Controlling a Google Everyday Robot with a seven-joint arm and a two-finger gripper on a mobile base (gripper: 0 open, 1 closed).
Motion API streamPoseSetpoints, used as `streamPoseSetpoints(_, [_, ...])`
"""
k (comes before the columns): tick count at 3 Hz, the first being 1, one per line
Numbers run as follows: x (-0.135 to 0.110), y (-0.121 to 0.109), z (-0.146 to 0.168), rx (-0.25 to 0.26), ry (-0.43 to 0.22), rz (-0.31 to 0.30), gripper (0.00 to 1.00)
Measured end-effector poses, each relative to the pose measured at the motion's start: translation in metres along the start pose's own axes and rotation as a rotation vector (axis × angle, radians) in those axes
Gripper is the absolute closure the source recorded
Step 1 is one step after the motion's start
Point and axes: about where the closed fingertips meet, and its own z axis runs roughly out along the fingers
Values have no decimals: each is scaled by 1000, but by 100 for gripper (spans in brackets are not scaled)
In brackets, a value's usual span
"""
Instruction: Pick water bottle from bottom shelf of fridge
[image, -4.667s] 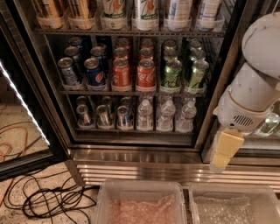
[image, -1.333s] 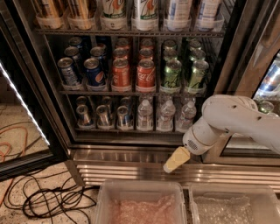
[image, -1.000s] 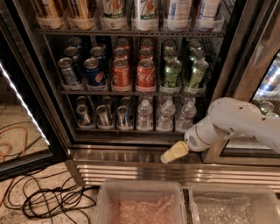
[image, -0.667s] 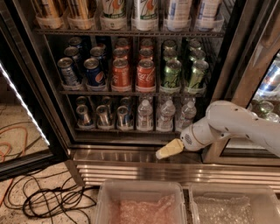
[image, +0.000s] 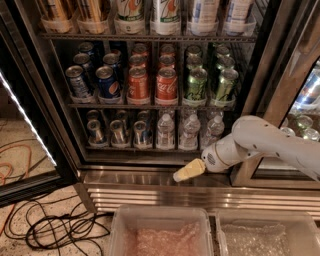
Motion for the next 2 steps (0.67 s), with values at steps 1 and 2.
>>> streamPoseSetpoints(1, [-5,3,8,19,-52,28,0])
streamPoseSetpoints(2, [-17,-1,18,88,-133,84,0])
